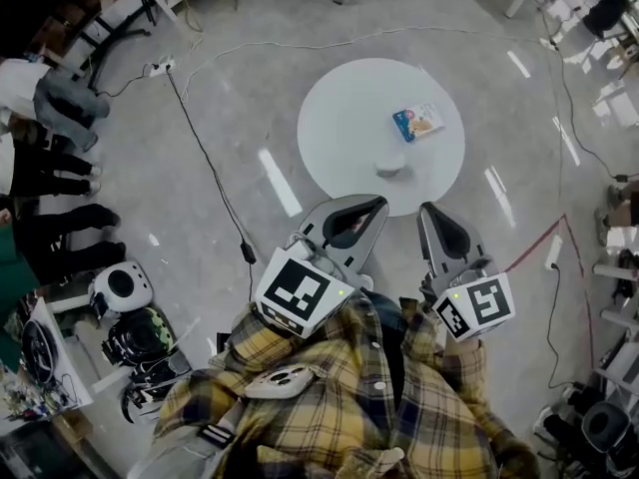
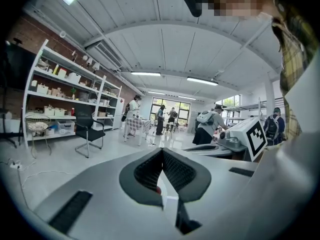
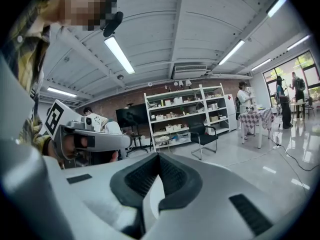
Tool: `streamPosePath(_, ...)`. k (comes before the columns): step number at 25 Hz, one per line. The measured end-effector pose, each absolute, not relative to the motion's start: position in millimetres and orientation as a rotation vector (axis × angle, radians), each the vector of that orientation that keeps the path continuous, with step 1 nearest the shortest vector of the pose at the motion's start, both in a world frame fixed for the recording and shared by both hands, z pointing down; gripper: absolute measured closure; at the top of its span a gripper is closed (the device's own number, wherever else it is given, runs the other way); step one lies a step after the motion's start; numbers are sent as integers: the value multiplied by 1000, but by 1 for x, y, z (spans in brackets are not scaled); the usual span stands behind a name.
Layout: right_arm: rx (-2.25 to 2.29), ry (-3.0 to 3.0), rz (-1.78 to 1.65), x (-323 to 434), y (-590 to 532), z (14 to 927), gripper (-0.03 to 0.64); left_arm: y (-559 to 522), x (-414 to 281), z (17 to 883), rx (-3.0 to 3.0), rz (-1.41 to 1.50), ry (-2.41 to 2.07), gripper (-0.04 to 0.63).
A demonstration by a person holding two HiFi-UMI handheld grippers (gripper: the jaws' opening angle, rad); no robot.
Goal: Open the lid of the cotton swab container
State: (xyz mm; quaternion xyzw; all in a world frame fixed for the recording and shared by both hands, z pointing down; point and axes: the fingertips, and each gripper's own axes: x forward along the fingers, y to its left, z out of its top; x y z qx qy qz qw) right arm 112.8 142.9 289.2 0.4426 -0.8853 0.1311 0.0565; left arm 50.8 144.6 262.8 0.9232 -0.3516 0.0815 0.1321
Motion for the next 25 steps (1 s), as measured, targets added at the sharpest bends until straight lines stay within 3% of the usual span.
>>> streamPosePath(12, 1464, -2585, 430, 98, 14, 289, 603, 9, 35, 273, 2708, 296, -861, 575)
streamPosePath(25, 1608, -2481, 498, 128, -15, 308, 603, -17, 60, 303, 2703, 371, -689, 575)
